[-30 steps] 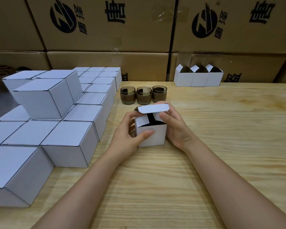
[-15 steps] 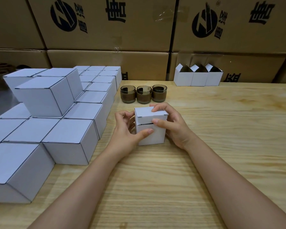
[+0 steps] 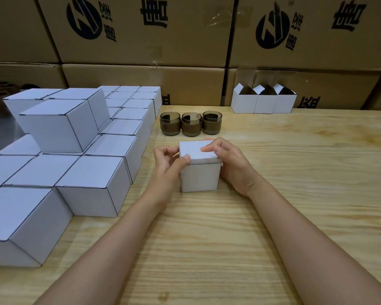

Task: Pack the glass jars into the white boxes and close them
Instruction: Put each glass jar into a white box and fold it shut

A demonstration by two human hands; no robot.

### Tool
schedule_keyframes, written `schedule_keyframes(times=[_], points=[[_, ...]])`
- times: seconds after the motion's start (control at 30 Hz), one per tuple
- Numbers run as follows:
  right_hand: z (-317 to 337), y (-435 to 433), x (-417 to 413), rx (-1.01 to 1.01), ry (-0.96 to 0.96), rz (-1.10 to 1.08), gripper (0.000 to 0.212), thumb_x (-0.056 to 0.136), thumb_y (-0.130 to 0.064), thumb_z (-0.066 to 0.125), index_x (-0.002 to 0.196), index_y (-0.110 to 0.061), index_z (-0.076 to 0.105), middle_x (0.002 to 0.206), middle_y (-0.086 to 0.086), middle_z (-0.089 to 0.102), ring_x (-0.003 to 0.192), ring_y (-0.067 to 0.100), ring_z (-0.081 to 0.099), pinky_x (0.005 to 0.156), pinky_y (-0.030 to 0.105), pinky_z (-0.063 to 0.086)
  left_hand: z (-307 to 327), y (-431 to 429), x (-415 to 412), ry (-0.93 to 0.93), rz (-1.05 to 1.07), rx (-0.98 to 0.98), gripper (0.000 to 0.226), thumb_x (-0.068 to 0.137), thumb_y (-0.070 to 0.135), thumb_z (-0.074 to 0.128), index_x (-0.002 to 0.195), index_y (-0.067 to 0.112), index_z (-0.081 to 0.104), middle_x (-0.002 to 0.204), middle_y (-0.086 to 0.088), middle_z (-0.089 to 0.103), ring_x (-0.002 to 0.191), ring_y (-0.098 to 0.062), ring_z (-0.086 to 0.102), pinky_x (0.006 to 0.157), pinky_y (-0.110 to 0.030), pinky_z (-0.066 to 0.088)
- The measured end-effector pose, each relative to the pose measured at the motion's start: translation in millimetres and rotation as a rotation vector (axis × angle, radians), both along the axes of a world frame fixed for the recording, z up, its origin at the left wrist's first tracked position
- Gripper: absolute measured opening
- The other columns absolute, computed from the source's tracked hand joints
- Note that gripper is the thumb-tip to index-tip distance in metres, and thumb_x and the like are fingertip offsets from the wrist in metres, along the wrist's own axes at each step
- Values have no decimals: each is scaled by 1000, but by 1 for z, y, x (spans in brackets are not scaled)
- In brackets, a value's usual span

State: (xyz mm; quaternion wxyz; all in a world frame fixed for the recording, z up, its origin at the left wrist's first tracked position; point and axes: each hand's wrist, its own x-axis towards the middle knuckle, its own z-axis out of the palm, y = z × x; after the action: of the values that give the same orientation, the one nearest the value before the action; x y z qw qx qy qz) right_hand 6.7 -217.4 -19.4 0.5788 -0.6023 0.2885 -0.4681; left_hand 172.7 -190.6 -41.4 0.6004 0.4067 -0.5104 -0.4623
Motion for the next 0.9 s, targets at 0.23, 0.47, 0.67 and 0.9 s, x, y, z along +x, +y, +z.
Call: schedule_keyframes(times=[0.23,0.47,0.67,0.9], points=[[-1,1,1,-33,67,-26,13,76,-20,58,75,-29,67,113,-7,53,106,19,52,85,34,40,4,0,0,119,-51,7,41,68,17,57,100,24,33,118,1,55,106,-12,54,72,-13,48],[0,18,-22,-123,307,-94,35,82,-8,72,109,-29,63,131,-4,54,119,17,54,90,25,48,3,21,-12,-345,91,83,43,100,33,44,136,21,25,142,-5,47,124,-16,48,100,-30,39],[15,44,-28,-150,307,-332,38,75,-8,78,101,-33,67,124,-11,58,115,16,55,93,31,51,-7,52,-36,-1271,175,82,66,97,43,41,146,3,21,152,-10,32,140,-24,26,115,-35,20],[60,82,5,-350,365,-339,41,72,-14,82,101,-38,65,122,-11,57,111,3,54,95,31,50,-7,68,-52,-1523,161,262,78,99,53,18,151,-1,-2,161,-18,0,149,-28,-6,120,-40,-4]])
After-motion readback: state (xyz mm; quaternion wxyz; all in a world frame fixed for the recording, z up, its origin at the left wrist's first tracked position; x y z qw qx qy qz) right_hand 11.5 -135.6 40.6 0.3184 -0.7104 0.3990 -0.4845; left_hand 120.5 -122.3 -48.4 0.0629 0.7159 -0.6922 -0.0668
